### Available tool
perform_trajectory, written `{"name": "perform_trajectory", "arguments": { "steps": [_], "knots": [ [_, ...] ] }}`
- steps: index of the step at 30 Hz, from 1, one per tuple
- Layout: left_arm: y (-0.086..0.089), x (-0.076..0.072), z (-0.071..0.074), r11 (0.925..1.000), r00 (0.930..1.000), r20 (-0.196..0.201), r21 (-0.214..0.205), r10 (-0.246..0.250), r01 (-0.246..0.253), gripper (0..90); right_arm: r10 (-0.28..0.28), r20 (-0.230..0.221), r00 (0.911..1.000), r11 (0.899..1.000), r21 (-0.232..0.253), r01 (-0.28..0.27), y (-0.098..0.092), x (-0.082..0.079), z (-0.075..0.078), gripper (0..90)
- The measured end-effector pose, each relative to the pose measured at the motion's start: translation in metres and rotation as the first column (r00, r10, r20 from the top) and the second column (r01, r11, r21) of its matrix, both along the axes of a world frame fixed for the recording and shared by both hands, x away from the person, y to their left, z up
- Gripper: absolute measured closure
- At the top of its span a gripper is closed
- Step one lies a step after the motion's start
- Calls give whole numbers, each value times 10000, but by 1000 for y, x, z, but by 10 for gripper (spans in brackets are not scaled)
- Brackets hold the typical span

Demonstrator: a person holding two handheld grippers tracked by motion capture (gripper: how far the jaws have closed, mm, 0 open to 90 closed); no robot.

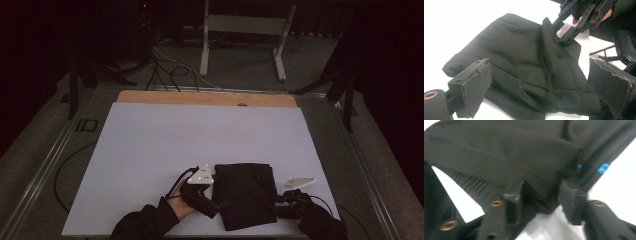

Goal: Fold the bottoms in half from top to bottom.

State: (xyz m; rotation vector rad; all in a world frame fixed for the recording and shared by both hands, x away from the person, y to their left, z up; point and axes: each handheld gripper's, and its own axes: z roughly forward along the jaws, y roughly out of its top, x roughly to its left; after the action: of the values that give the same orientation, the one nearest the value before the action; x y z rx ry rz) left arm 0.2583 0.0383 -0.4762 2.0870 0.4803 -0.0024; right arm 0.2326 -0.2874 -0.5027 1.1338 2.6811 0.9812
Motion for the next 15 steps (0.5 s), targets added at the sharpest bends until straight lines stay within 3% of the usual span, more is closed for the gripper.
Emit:
{"name": "perform_trajectory", "arguments": {
  "steps": [2,9,15],
  "knots": [
    [1,1,1,10000,10000,-16,-7,-28,28,61,113,-49,9999,9999,33,-113,1,-2,2,631],
    [2,-1,1,10000,10000,-29,-74,33,-33,61,222,385,9990,9997,120,-227,1,-15,21,689],
    [1,-1,1,10000,10000,-52,-58,-3,3,61,-4,153,9999,9995,323,-1,1,-26,31,751]
  ]
}}
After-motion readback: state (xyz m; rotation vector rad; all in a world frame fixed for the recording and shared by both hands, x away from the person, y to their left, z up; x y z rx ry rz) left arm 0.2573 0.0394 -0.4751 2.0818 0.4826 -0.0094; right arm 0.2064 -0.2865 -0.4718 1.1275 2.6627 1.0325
